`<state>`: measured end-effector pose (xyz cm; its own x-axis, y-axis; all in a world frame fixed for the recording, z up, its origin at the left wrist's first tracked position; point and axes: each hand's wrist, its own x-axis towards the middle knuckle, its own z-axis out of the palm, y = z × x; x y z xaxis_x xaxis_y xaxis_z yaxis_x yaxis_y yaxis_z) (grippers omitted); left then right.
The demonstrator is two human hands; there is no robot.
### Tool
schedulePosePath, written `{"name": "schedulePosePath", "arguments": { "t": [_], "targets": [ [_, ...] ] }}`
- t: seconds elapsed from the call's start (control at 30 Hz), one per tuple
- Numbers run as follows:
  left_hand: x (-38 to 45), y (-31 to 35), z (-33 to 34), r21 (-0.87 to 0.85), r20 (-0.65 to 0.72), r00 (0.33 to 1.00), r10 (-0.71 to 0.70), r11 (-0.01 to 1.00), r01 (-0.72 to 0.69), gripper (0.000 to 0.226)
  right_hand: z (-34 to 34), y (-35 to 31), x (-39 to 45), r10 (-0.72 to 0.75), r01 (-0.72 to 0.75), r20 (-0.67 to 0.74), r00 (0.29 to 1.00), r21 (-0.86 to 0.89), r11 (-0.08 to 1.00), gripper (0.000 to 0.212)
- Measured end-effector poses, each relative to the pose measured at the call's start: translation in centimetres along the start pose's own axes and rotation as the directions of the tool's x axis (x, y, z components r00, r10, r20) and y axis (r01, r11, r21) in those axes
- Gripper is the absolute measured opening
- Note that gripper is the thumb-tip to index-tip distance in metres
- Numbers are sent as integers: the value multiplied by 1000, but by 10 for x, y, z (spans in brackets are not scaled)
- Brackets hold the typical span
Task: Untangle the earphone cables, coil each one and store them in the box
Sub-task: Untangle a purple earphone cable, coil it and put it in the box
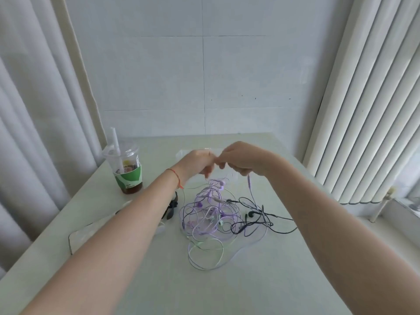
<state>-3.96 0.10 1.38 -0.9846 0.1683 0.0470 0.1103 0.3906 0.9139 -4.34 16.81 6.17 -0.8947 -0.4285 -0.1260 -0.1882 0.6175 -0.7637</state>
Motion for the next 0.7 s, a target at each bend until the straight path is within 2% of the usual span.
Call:
{"name": "schedulePosePath", "arguments": {
  "t": [0.07,0.13,0.2,0.27,0.33,0.4,0.47,0.53,0.6,0.7],
  "targets": [
    [0,-14,3,83,23,999,-36,996,34,16,-2,-1,5,-72,100,-155,985,182,978,21],
    [1,-25,7,119,-35,998,-47,992,50,14,-3,-7,8,-122,265,-387,914,343,901,22],
    [2,-32,7,161,-108,993,-36,986,53,13,-6,-12,8,-136,381,-531,837,386,840,22],
    [2,-33,5,158,-122,992,-26,986,45,18,-8,-12,8,-152,432,-578,802,385,816,21],
    [1,-27,3,164,-161,987,15,986,12,19,-9,-5,10,-136,418,-601,787,359,835,20],
    [2,-14,0,98,-266,962,54,995,-29,21,-12,7,13,-87,312,-608,789,275,909,22],
    [6,3,-6,6,-380,921,84,996,-88,14,-15,22,13,-23,113,-512,858,146,983,24],
    [11,16,-12,-10,-436,890,136,988,-155,5,-13,35,10,43,-23,-370,928,59,998,23],
    [11,22,-16,83,-380,913,149,988,-127,8,-11,42,8,49,-35,-370,928,44,998,23],
    [8,14,-14,423,-149,989,15,905,50,11,-12,39,7,9,67,-557,831,116,991,23]
  ]
}}
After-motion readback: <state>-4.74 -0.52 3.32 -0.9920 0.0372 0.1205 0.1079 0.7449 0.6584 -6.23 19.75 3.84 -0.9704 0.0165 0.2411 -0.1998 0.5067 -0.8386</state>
